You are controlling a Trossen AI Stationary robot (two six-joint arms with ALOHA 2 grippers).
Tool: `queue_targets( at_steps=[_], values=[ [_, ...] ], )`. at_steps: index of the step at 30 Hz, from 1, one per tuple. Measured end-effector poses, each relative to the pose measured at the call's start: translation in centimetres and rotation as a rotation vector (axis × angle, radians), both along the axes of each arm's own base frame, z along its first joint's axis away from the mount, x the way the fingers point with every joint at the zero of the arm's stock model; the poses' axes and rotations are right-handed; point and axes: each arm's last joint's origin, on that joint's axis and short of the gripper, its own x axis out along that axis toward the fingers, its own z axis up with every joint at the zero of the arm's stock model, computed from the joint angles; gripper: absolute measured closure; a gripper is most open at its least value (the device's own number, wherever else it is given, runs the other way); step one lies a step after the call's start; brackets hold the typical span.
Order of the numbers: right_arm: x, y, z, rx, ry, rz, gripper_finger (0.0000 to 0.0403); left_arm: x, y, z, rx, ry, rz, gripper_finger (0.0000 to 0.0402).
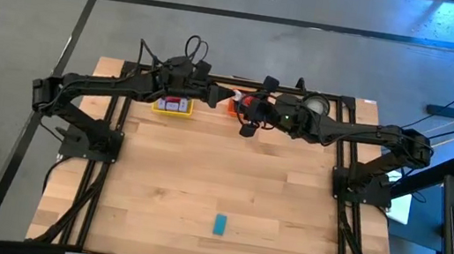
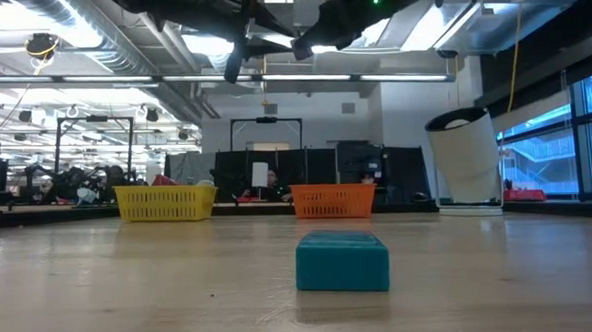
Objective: Pick & Place Office items
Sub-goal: Put the violet changer adapter into the yellow bin
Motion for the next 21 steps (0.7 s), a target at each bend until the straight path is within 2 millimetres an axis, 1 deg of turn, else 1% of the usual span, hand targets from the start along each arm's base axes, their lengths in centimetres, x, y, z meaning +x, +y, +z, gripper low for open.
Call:
queue_targets(
  at_steps=[5,11,16,21],
  values=[
    [0.0,0.0,0.1,0.000,-0.002,0.000,0.0264,-0.4,0.5,0.2,0.016,-0.001,0.009,0.0267],
    [0.0,0.0,0.0,0.002,0.001,0.001,0.0268,-1.3,1.6,0.6,0.017,-0.019,0.031,0.0219],
    [0.1,-0.4,0.6,0.049,-0.090,0.000,0.0269,-1.9,2.3,0.8,-0.053,-0.045,-0.056,0.0202],
    [0.1,-1.0,1.4,0.121,-0.195,0.098,0.0270,-2.0,2.4,1.0,-0.097,-0.072,-0.114,0.0199]
  ],
)
